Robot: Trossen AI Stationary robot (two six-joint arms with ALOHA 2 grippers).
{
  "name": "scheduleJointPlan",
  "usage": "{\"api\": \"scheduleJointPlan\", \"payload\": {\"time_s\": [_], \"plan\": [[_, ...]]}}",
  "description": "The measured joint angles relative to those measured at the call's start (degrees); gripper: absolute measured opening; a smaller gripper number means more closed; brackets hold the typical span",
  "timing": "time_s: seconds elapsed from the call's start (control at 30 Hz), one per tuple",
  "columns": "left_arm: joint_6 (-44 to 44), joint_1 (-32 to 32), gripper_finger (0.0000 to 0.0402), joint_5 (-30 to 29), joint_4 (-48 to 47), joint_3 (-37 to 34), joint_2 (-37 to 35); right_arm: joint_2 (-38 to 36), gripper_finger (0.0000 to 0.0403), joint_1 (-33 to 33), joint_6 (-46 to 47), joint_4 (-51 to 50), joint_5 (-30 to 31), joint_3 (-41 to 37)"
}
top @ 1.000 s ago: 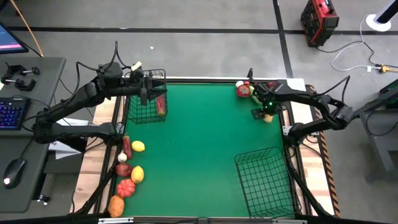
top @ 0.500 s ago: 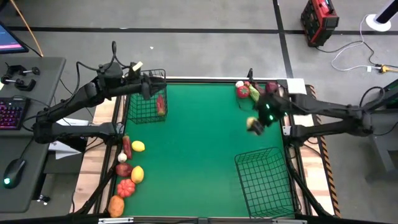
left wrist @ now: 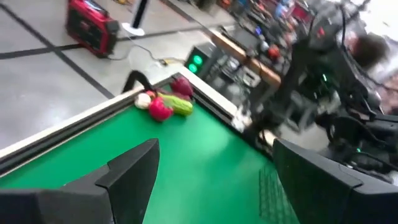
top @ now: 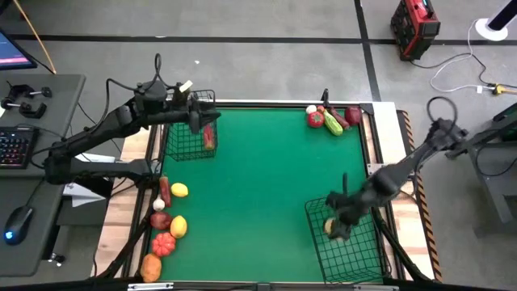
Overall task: Sort produce into baskets
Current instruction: Put the right yellow lemon into the bottom black wire basket, then put the top yellow lemon into the bottom black wire basket
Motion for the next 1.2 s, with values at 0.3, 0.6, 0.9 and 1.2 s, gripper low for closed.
{"api": "scheduleJointPlan", "payload": {"time_s": [0.3, 0.6, 0.9, 1.2], "plan": [[11.0, 0.0, 0.0303, 12.5, -11.9, 0.0, -0.8, 17.5, 0.0278, 1.0, 11.6, -12.1, -8.5, 9.3], [13.5, -1.2, 0.0303, 15.2, -19.2, 0.0, -1.0, 22.1, 0.028, 1.0, 11.0, -18.4, -5.8, 18.4], [10.8, -8.2, 0.0303, 14.7, -17.3, 0.0, -1.2, 21.7, 0.0282, 1.6, 8.7, -20.6, -6.0, 18.9], [1.9, -13.6, 0.0303, 8.2, -11.1, 0.0, -1.2, 21.7, 0.0282, 3.6, 6.3, -20.7, -1.9, 18.9]]}}
